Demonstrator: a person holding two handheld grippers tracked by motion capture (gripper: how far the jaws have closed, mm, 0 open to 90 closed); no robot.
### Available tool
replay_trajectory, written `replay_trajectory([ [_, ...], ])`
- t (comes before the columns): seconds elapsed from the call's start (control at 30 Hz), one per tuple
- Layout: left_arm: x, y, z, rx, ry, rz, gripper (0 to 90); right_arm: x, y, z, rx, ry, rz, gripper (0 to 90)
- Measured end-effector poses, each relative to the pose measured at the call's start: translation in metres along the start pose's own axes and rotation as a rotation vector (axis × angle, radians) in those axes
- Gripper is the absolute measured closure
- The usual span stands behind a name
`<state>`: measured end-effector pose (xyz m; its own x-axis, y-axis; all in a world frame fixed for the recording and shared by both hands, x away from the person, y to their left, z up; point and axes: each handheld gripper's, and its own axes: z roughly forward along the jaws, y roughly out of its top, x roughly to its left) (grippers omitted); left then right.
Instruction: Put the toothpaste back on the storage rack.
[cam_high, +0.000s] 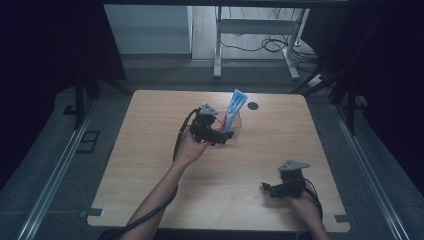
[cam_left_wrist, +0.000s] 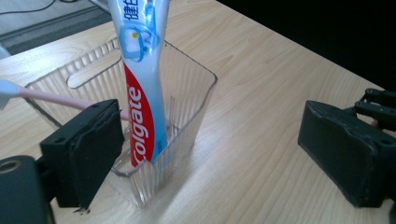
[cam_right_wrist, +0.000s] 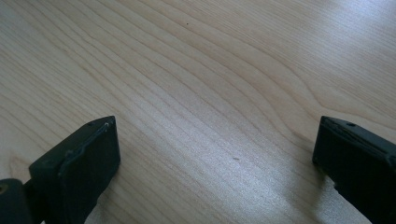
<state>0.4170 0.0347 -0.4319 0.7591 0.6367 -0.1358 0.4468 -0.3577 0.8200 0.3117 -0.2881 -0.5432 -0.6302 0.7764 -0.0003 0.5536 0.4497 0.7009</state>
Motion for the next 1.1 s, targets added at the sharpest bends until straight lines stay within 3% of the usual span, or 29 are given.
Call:
replay_trajectory([
  [0.67, -0.008, -0.03, -0.019, 0.042, 0.041, 0.083, 4.9, 0.0, 0.0, 0.0, 0.0, 0.0, 0.0, 0.2],
  [1.1, -0.011, -0.054, -0.042, -0.002, 0.05, 0.065, 2.1, 0.0, 0.0, 0.0, -0.002, 0.0, -0.001, 0.2],
])
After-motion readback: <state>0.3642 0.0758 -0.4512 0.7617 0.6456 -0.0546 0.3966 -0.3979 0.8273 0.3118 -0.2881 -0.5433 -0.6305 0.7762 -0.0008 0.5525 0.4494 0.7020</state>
